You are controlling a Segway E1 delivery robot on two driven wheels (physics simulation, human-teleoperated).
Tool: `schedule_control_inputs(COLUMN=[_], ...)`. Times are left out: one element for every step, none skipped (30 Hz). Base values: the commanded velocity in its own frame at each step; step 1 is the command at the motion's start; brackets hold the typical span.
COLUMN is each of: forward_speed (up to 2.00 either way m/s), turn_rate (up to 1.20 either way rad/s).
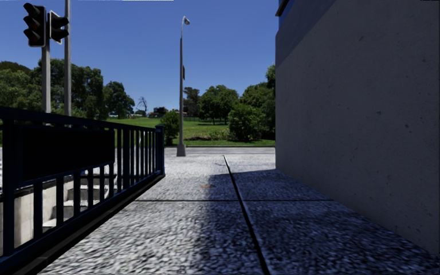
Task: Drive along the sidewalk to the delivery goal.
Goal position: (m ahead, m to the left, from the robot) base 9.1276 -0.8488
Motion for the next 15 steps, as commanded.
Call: schedule_control_inputs(forward_speed=[1.94, 1.94, 1.94, 1.94, 1.94, 1.94, 1.94, 1.94, 1.94, 1.94, 1.94, 1.94, 1.94, 1.94, 1.94], turn_rate=[0.00, 0.00, 0.00, 0.00, 0.00, 0.00, 0.00, 0.00, 0.00, 0.00, 0.00, 0.00, 0.00, 0.00, 0.00])
